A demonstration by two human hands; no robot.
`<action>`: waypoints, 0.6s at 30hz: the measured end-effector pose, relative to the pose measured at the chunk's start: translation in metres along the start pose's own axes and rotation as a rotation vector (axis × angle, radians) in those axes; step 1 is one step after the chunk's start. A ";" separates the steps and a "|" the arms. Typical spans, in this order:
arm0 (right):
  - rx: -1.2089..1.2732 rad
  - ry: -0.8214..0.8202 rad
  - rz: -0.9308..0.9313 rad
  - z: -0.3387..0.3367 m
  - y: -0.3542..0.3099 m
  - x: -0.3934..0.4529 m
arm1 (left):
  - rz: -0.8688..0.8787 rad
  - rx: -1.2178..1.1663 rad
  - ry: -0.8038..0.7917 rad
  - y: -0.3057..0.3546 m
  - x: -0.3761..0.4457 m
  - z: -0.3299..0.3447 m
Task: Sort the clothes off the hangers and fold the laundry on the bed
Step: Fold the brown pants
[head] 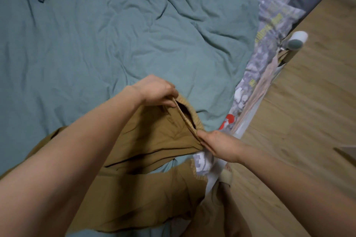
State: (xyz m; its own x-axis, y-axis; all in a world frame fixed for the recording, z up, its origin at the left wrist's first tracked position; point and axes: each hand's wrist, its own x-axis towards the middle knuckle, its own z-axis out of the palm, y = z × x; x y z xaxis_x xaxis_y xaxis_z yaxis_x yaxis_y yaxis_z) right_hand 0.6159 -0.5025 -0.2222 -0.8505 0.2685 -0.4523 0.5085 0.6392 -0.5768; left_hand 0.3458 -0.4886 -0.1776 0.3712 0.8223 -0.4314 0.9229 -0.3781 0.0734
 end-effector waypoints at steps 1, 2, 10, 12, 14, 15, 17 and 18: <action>-0.003 0.030 0.010 -0.002 0.001 0.001 | -0.024 -0.023 0.032 -0.006 -0.004 -0.002; -0.004 0.060 0.024 -0.004 0.002 0.002 | -0.049 -0.067 0.050 -0.011 -0.006 -0.004; 0.097 0.286 0.233 -0.012 0.008 0.020 | -0.290 -0.644 0.268 -0.019 -0.006 -0.001; 0.112 0.293 0.334 -0.007 0.007 0.028 | -0.318 -0.737 0.334 -0.013 -0.001 0.004; 0.122 0.244 0.441 -0.007 0.007 0.036 | -0.312 -0.783 0.388 -0.007 0.007 0.009; 0.129 0.213 0.495 -0.009 0.009 0.040 | -0.309 -0.813 0.420 -0.005 0.012 0.011; 0.177 0.189 0.568 -0.018 0.010 0.046 | -0.307 -0.890 0.479 -0.001 0.020 0.010; 0.208 0.218 0.570 -0.024 0.008 0.049 | -0.304 -0.918 0.496 0.000 0.023 0.010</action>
State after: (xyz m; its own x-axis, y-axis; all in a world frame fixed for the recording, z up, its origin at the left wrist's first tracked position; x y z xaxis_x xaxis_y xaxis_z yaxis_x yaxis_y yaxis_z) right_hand 0.5752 -0.4669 -0.2321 -0.4362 0.6788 -0.5908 0.8853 0.2062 -0.4167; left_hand 0.3531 -0.4736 -0.1967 -0.0755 0.9860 -0.1487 0.6317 0.1627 0.7579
